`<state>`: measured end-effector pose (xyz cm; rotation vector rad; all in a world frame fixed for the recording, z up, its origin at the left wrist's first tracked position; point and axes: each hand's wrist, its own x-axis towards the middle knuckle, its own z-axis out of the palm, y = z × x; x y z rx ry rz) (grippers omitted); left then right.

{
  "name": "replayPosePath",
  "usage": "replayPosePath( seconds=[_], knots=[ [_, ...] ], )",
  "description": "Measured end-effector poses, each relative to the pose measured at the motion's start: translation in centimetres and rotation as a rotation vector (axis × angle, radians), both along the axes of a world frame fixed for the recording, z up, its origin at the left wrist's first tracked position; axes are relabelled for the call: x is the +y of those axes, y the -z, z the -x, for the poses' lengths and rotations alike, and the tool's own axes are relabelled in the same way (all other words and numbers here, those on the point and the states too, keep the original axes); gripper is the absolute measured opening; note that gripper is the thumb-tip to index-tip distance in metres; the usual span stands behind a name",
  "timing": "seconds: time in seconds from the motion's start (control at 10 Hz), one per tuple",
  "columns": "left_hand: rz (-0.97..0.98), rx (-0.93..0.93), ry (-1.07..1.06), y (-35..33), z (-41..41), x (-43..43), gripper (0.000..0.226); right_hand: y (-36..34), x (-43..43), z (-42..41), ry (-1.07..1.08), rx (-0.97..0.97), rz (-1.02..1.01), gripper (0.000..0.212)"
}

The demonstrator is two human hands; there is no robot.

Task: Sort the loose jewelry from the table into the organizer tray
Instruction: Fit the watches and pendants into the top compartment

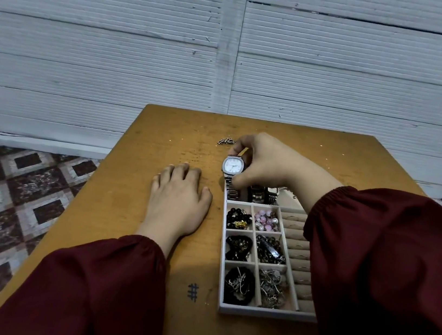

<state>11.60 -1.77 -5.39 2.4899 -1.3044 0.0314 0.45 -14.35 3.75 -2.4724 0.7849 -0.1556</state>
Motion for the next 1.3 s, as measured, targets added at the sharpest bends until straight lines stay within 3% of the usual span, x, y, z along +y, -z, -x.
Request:
replayPosePath(
  seconds=[0.6,0.9,1.3],
  knots=[
    [0.000,-0.003,0.001,0.0,0.0,0.0,0.052,-1.2,0.6,0.6,-0.046,0.231,0.120,0.041],
    [0.005,-0.004,-0.003,0.1,0.0,0.0,0.052,-1.0,0.3,0.1,-0.047,0.249,0.174,0.048],
    [0.009,0.002,0.000,-0.1,0.1,0.1,0.052,-0.4,0.6,0.1,-0.004,0.089,0.631,0.055]
  ],
)
